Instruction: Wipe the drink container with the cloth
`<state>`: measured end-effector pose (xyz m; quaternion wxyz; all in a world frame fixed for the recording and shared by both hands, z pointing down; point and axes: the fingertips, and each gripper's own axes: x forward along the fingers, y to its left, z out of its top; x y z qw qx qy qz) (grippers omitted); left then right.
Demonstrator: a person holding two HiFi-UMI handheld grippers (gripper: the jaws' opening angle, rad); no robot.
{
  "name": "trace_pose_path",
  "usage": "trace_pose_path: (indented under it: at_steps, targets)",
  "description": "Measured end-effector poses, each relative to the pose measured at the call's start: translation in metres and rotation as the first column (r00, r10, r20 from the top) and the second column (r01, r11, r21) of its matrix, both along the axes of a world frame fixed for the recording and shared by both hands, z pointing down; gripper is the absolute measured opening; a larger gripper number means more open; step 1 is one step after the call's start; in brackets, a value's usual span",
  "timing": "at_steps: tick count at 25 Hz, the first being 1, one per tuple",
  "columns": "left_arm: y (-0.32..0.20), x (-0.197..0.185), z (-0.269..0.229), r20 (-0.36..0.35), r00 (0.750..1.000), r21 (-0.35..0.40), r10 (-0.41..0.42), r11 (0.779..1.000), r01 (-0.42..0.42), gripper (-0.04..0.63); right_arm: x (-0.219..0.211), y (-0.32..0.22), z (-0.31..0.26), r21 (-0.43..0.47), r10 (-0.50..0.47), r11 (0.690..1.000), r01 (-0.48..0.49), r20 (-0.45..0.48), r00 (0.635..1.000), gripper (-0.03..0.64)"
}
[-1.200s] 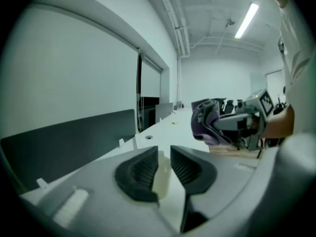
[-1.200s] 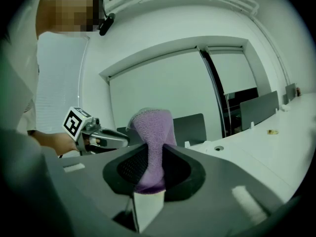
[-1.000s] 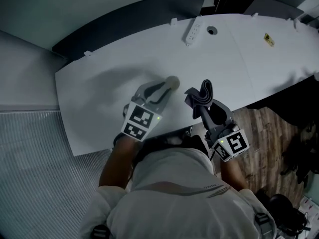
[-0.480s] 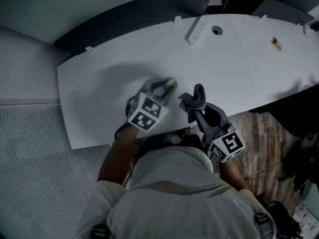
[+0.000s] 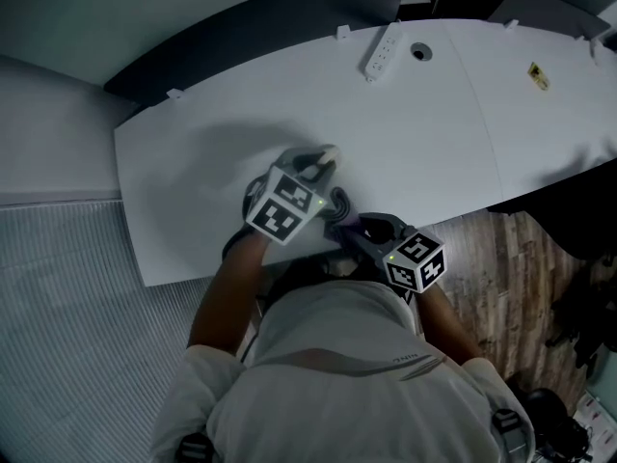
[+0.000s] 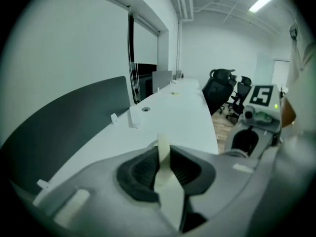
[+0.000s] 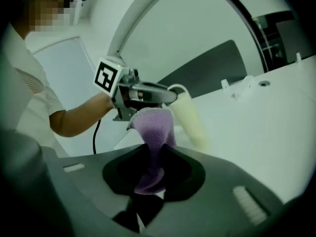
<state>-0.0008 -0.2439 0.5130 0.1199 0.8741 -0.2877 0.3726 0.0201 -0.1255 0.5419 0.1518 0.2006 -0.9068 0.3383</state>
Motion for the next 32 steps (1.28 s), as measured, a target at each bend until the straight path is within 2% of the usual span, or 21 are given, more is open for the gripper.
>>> trace_pose_path:
  at_steps: [3,7,11,15,20,23,32]
  targets:
    - [0.000,0.000,0.000,0.000,1.000,-0.016,0.003,1.000,-0.003,0.064,-0.026,0.004,0.015,-0.042,-0.072,0.997,0.072,0.005,0.997,0.087]
    - [0.000,0.001,0.000,-0.009,1.000,-0.025,0.000,1.000,0.000,0.064,-0.051,-0.013,0.027,-0.095,-0.045,0.994,0.050,0.053,0.998,0.086]
    - [-0.001,0.000,0.000,-0.012,1.000,-0.040,-0.004,0.999,0.003,0.064,-0.062,-0.045,0.026,-0.111,0.064,0.992,-0.053,0.097,0.993,0.086]
    - [0.000,0.001,0.000,-0.008,1.000,-0.046,0.000,0.999,0.000,0.064,-0.060,-0.065,0.019,-0.147,0.182,0.976,-0.159,0.156,0.971,0.086]
    - [0.001,0.000,-0.002,-0.015,1.000,-0.045,-0.006,0.999,0.005,0.064,-0.057,-0.076,0.023,-0.268,0.327,0.927,-0.263,0.231,0.916,0.087]
    - [0.001,0.001,-0.002,-0.010,1.000,-0.048,-0.001,0.999,0.000,0.064,-0.059,-0.079,0.034,-0.313,0.372,0.902,-0.297,0.213,0.904,0.087]
    - [0.000,0.001,0.000,-0.006,1.000,-0.052,0.000,0.999,0.000,0.064,-0.060,-0.085,0.082,-0.362,0.408,0.859,-0.362,0.057,0.911,0.087]
